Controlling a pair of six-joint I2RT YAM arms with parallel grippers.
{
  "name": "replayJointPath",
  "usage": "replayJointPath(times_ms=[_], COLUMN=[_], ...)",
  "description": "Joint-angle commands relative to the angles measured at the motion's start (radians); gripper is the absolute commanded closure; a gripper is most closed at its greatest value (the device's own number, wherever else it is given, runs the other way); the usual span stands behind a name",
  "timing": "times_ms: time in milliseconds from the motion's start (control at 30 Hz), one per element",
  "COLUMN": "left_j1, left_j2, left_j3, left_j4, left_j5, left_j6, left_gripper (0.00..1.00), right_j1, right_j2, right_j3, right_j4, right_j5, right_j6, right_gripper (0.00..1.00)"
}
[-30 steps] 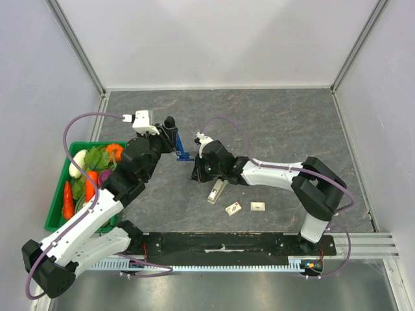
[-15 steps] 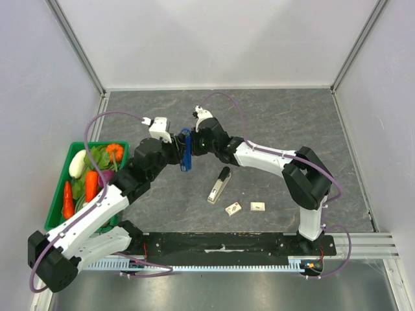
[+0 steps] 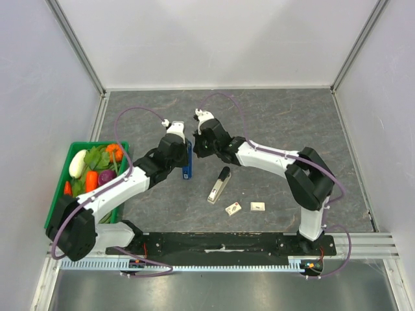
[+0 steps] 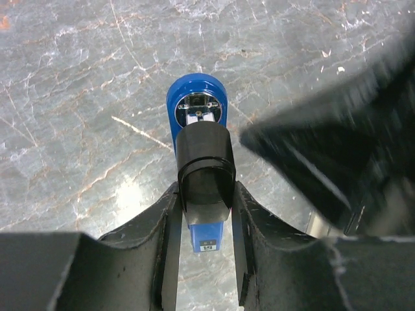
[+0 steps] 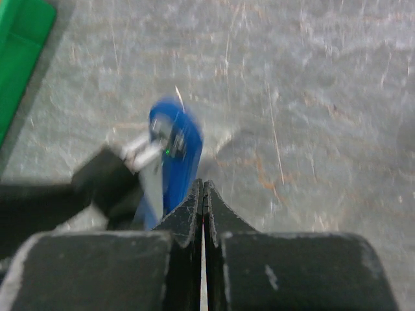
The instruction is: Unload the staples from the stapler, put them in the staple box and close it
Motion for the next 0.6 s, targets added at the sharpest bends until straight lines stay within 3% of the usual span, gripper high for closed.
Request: replayJointPath(times_ms=[0,167,400,567], left_j1=[-0.006,-0.008,0.021,0.038], left_j2=[0.088,0.196,0.298,0.37], left_j3=[0.146,0.248,0.354,0.415], left_j4=[0.045,0.025,-0.015,-0.073], left_j5=[-0.084,-0.102,-0.061,-0.027], left_j6=[-0.001,0.041,0.093,0.134], left_gripper=[0.98,0.98,0.98,0.98], right_j1=[0.025,0.034,0.035,0.035], right_j2=[-0.2,-0.426,-0.664,-0.758], right_j3=[-0.113,-0.235,-0.393,-0.496], right_j4=[-0.071,-0.209,-0.367,-0.406], right_j5=[0.068,0.161,0.181,0.152], right_j6=[-0.003,0.005,0.049,0.095], right_gripper=[1.0,0.98,0.64,0.49])
